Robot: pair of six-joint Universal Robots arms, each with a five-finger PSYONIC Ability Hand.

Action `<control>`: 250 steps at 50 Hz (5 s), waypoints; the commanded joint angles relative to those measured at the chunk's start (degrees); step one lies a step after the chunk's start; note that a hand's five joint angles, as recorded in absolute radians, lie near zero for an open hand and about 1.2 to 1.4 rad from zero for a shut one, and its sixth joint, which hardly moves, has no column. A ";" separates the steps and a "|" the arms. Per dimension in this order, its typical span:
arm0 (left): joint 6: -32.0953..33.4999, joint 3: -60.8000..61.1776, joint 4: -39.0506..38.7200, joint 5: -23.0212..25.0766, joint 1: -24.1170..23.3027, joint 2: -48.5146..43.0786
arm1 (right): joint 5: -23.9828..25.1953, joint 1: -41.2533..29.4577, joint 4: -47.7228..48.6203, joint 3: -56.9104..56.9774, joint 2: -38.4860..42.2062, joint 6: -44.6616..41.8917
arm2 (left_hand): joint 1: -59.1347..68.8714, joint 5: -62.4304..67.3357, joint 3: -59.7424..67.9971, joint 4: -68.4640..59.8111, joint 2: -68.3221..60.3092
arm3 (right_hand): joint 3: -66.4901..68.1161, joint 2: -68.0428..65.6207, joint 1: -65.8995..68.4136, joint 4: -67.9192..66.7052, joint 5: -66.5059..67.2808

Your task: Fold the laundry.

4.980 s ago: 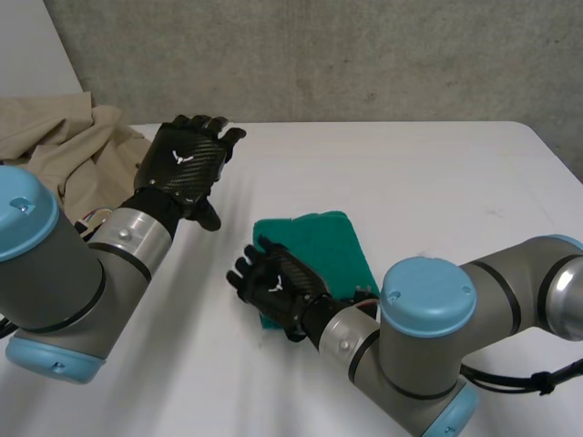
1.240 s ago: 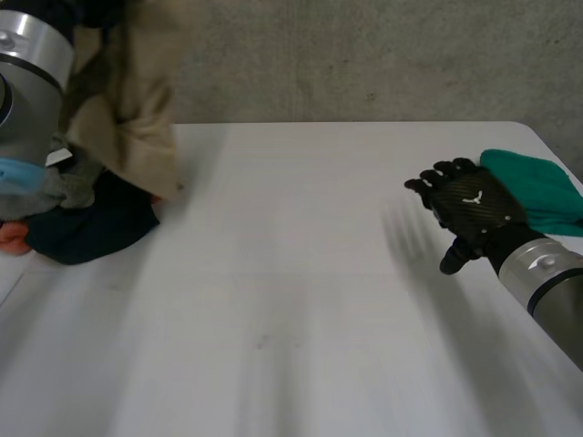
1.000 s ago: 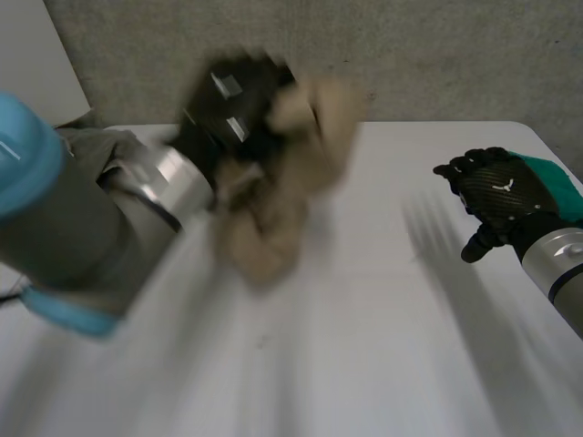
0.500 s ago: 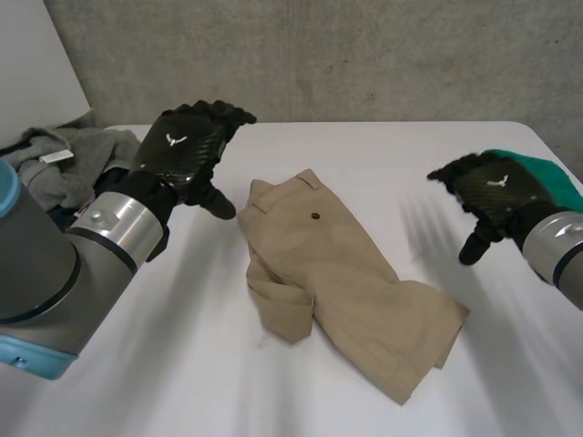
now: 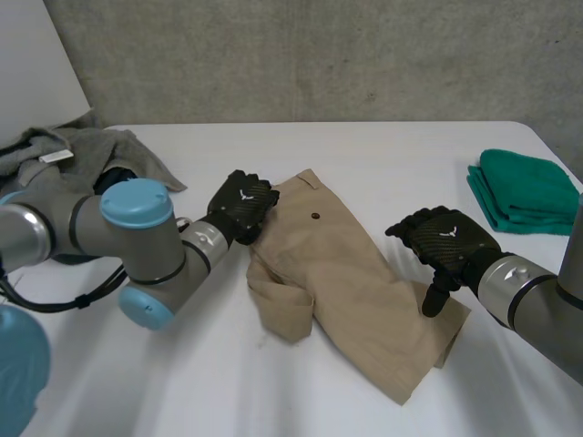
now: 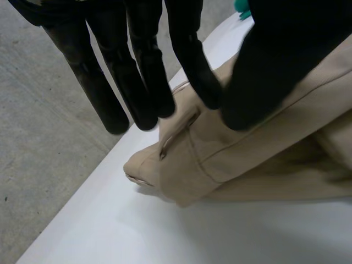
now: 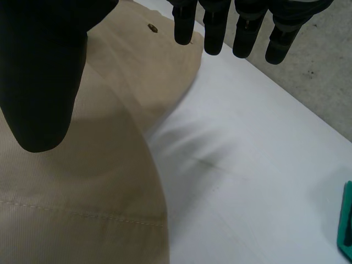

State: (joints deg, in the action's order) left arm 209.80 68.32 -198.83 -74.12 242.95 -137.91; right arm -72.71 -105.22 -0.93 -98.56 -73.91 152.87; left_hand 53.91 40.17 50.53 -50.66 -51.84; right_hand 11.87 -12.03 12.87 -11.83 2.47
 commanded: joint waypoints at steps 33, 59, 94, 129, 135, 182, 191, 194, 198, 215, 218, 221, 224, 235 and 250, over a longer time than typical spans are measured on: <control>2.71 3.13 0.11 4.51 2.36 4.15 | 0.12 1.16 1.81 -0.14 0.34 -0.11 | -24.35 -20.61 -20.97 21.10 22.28 | -1.87 2.03 -2.87 1.83 -2.47; -0.34 -17.07 -12.87 -3.91 4.99 -6.33 | -0.85 1.16 3.39 0.12 2.98 -0.46 | 26.09 29.83 29.47 -29.34 -28.16 | -1.87 2.03 -2.87 1.83 -2.47; -34.82 -3.99 -8.70 23.86 -12.15 7.47 | -4.81 10.65 5.33 2.58 0.17 -0.99 | -30.91 -27.18 -27.53 27.67 28.84 | -1.87 2.03 -2.87 1.83 -2.47; -18.64 42.51 5.84 -9.12 6.13 32.37 | 7.67 -0.33 3.03 -0.67 9.48 -16.11 | -20.81 -17.08 -17.44 17.57 18.75 | 13.49 -13.33 12.49 -13.53 12.90; -16.89 41.02 2.83 -5.95 6.75 27.35 | 6.27 -0.86 9.10 -0.05 12.29 -15.93 | -19.64 -15.91 -16.27 16.40 17.57 | 34.64 -34.48 33.64 -34.68 34.05; -18.99 1.93 8.28 -3.57 8.78 24.11 | -5.75 -3.93 -25.80 49.21 13.84 -6.89 | 26.09 29.83 29.47 -29.34 -28.16 | 68.13 -67.97 67.13 -68.17 67.53; -18.81 -28.50 -12.52 -5.33 7.10 16.53 | -13.33 -7.89 0.87 73.07 21.79 4.61 | 26.09 29.83 29.47 -29.34 -28.16 | 68.13 -67.97 67.13 -68.17 67.53; -20.66 -31.49 -20.53 -8.23 7.10 16.01 | -14.03 -7.89 8.39 71.93 20.56 7.44 | 26.09 29.83 29.47 -29.34 -28.16 | 68.13 -67.97 67.13 -68.17 67.53; -21.63 -32.38 -17.39 -9.37 7.80 15.22 | -13.95 -7.98 10.51 68.95 18.71 7.97 | 26.09 29.83 29.47 -29.34 -28.16 | 68.13 -67.97 67.13 -68.17 67.53; -21.01 2.59 -6.84 -8.67 6.58 17.23 | -10.70 -8.42 1.03 55.68 27.32 3.50 | 26.09 29.83 29.47 -29.34 -28.16 | 68.13 -67.97 67.13 -68.17 67.53; -20.75 10.85 -4.47 -7.53 6.40 19.69 | -10.08 -8.25 -2.75 51.55 28.03 -0.45 | 26.09 29.83 29.47 -29.34 -28.16 | 68.13 -67.97 67.13 -68.17 67.53; -18.39 18.39 -0.88 -6.83 6.31 23.45 | -9.90 -7.89 -6.18 46.81 27.41 -4.23 | 26.09 29.83 29.47 -29.34 -28.16 | 68.13 -67.97 67.13 -68.17 67.53; -15.66 23.86 3.08 -6.65 6.40 27.94 | -10.34 -7.98 -10.21 41.02 26.19 -7.57 | 26.09 29.83 29.47 -29.34 -28.16 | 68.13 -67.97 67.13 -68.17 67.53; 0.23 43.72 37.57 -3.06 5.00 52.10 | -9.90 -7.72 -35.35 13.68 2.21 -20.14 | 26.09 29.83 29.47 -29.34 -28.16 | 68.13 -67.97 67.13 -68.17 67.53; 4.40 31.38 33.73 4.53 5.26 46.46 | -4.63 -2.90 -36.00 8.79 -4.43 -25.27 | 26.09 29.83 29.47 -29.34 -28.16 | 68.13 -67.97 67.13 -68.17 67.53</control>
State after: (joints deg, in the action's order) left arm 216.51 109.15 -149.24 -66.83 247.65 -81.12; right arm -78.98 -112.11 -39.70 -95.99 -82.15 123.97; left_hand 66.29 56.62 68.38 -68.79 -68.64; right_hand 68.31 -67.01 63.11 -68.61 58.49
